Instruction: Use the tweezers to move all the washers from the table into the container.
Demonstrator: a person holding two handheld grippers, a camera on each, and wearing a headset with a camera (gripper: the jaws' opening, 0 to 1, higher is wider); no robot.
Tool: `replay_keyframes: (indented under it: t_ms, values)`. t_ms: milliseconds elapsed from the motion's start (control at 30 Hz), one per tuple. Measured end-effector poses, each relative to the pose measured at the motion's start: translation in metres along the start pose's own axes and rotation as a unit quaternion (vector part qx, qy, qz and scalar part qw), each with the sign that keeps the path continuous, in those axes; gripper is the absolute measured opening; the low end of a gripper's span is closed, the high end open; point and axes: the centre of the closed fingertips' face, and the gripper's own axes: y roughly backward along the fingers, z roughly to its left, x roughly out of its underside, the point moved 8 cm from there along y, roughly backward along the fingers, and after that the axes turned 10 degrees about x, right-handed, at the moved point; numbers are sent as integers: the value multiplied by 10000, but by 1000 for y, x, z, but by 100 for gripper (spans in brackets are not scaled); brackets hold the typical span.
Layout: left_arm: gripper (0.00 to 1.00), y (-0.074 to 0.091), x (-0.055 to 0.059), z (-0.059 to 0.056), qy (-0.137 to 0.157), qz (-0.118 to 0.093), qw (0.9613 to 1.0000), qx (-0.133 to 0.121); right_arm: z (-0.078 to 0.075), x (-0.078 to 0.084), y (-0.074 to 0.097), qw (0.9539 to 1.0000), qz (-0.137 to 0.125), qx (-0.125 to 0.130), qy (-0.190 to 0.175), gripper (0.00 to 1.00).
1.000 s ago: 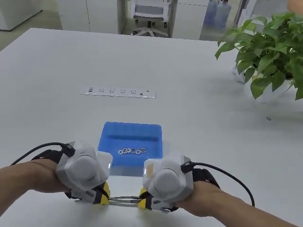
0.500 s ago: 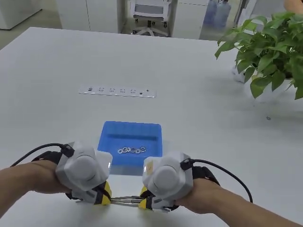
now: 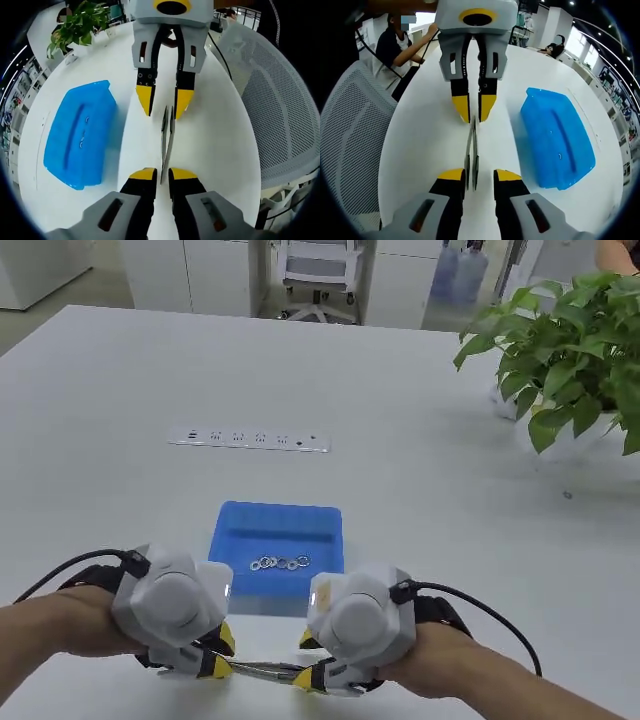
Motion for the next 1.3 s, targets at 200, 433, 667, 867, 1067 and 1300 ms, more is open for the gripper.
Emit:
replay_keyframes:
  t_ms: [200,433,667,867,1067,1300]
  values:
    - [17,9,1,-3,91,-110,9999,-68,-12,0,16,9994,-104,280,-182,32]
    - [25,27,0,-7,474,-636,9965,-274,-24,10,37,9958,-218,655,-595,46]
    - [38,49,1,-14,754,-1143,9893,-499,-32,23,59,9903,-348,940,-962,61]
    - [51,63,3,-20,977,-1601,9792,-778,-36,34,78,9833,-539,1156,-1295,70]
    - [64,78,3,-24,1119,-2077,9658,-1075,-35,41,92,9760,-814,1281,-1562,83]
    - [77,92,-5,-24,1164,-2477,9530,-1300,-34,45,103,9662,-1110,1420,-1844,97]
